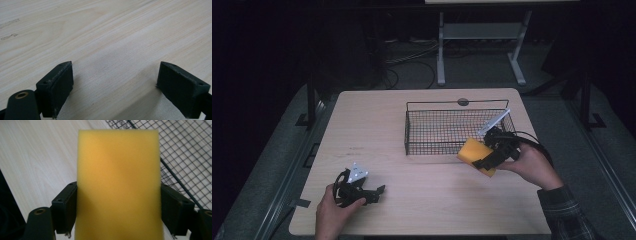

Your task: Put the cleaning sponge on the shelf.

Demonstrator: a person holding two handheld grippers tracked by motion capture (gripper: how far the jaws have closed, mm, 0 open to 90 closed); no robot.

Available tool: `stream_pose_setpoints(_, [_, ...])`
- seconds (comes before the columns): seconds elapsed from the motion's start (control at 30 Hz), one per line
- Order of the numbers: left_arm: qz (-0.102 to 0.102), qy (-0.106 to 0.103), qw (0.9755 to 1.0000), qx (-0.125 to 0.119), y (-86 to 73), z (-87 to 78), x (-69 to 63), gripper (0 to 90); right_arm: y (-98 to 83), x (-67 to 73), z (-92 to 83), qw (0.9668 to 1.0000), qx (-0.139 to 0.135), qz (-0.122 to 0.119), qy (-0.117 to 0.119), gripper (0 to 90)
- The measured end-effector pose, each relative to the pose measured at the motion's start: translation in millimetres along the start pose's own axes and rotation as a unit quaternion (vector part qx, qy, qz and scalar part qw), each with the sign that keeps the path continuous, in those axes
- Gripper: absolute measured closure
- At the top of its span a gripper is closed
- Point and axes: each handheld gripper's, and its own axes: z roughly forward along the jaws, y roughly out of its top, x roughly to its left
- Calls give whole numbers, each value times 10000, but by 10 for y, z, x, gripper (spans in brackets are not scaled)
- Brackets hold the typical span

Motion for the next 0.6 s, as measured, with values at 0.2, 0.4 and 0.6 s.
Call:
stream_pose_setpoints(0.2, [2, 2, 10000, -1, 0, 0, 0, 127, 33, -129, -50, 9998, 9, 157, -110, 247])
stream_pose_setpoints(0.4, [2, 2, 10000, 0, 0, 0, 0, 127, 70, -264, -90, 9993, 29, 300, -230, 246])
stream_pose_setpoints(0.6, [14, -2, 10000, 10, 0, -1, 2, 127, 110, -389, -121, 9984, 84, 438, -344, 246])
